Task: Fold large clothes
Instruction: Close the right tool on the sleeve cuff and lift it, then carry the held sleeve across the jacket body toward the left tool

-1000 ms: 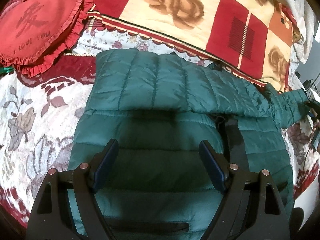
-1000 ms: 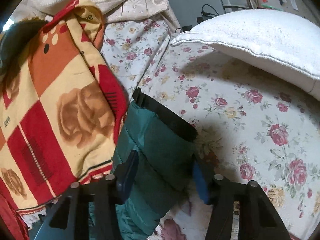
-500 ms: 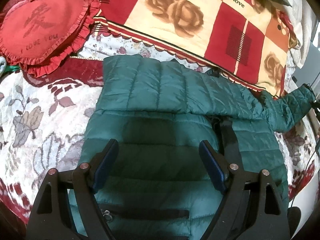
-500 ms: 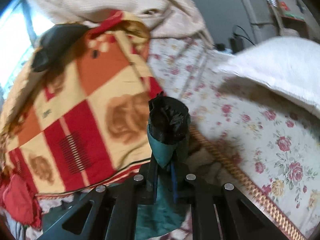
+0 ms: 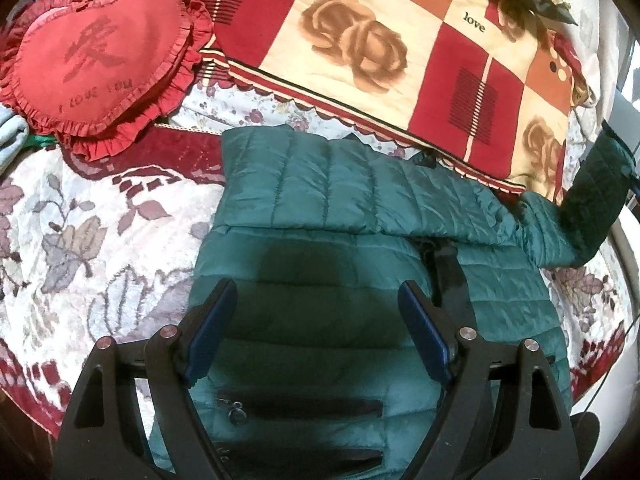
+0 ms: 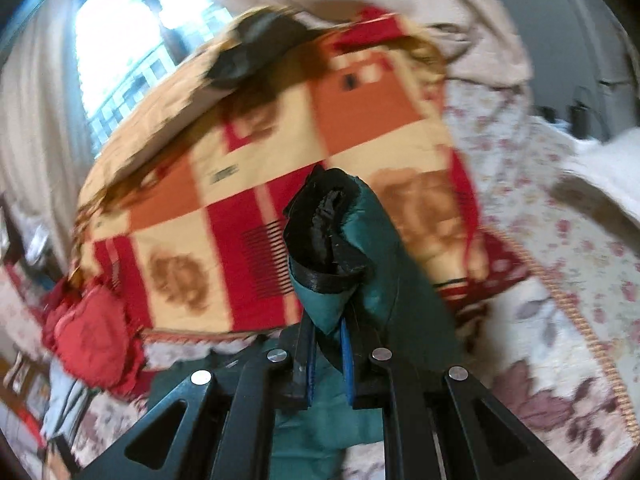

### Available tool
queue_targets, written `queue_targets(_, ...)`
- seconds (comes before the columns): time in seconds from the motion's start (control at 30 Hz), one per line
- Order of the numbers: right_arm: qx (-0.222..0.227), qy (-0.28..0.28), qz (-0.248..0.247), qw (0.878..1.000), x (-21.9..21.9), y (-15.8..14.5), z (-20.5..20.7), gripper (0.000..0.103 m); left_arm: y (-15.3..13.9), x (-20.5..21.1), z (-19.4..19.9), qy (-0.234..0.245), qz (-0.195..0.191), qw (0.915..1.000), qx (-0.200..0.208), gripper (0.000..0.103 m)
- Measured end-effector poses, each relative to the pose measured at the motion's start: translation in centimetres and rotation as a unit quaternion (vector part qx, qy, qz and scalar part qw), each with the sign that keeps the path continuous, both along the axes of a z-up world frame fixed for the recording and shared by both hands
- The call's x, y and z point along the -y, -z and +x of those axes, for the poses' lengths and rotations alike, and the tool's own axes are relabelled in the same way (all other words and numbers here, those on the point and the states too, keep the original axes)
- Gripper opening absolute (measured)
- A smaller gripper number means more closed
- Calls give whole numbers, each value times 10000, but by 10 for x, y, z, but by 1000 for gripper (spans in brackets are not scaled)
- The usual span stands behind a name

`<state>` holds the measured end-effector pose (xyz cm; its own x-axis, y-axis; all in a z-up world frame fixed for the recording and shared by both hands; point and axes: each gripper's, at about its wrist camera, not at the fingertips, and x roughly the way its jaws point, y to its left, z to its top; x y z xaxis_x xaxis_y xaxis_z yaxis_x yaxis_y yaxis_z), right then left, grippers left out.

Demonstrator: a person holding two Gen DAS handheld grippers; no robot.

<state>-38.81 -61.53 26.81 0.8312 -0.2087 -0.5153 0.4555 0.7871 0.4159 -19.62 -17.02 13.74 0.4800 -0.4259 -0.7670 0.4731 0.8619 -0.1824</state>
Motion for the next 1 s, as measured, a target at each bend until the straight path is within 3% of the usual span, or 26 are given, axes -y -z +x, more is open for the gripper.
queue_targets(0.23, -63, -994, 137, 9949, -70, -6, 60, 10, -1, -8, 0, -30, -18, 10000, 14, 83)
queue_targets(0.57, -277, -1963, 490, 9789, -156, 22, 135, 10, 3, -23, 12, -175, -134, 9997, -93, 83)
queue_targets(0.83, -792, -2457, 761, 9631, -230, 90, 192, 10, 5, -35, 26, -351, -272, 9988, -215, 83)
queue_targets(1.0, -1462, -2667, 764, 9496, -262, 139, 218, 12, 6, -42, 32, -408, -459, 9975, -347, 83)
